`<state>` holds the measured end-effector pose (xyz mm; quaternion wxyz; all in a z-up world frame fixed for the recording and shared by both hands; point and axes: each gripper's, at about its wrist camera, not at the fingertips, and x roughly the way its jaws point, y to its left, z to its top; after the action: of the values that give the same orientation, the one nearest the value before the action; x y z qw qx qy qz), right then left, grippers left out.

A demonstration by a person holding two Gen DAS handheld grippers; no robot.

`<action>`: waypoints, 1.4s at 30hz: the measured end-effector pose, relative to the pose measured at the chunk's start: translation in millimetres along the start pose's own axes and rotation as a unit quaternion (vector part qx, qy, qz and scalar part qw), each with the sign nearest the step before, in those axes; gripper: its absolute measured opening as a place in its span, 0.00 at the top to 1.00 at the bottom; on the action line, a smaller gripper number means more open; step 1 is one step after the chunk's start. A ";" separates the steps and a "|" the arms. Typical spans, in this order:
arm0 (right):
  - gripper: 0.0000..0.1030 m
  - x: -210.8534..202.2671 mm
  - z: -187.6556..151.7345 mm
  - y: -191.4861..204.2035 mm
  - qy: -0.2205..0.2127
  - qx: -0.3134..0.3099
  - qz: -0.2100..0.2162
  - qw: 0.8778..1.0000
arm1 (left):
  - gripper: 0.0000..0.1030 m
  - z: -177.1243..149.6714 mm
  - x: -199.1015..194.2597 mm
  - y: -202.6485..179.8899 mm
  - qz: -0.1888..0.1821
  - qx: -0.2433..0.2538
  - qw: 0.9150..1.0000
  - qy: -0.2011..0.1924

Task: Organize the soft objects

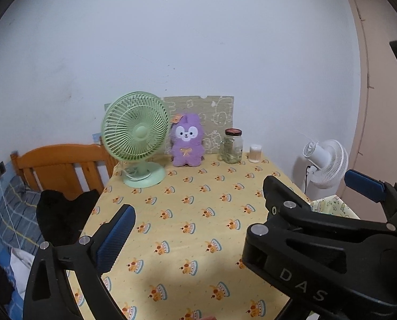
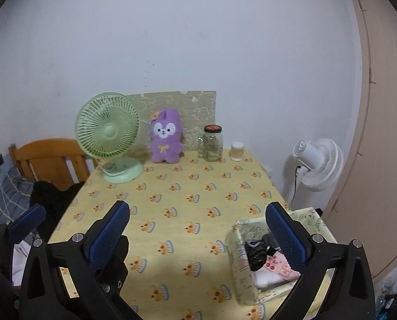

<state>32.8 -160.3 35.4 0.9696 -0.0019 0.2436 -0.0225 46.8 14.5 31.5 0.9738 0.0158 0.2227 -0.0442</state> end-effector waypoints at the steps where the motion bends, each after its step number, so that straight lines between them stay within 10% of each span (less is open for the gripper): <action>1: 0.00 -1.2 -0.8 1.8 0.000 -0.001 0.002 1.000 | 0.02 -0.6 -1.3 0.9 0.002 0.000 1.000 -0.001; 42: 0.00 -18.3 -6.3 -0.9 -0.010 0.008 0.019 1.000 | 0.00 -3.4 -18.0 -3.9 0.004 0.005 1.000 -0.010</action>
<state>13.7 -160.3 38.5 0.9723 0.0099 0.2335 -0.0064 28.8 12.2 36.3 0.9759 0.0216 0.2131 -0.0416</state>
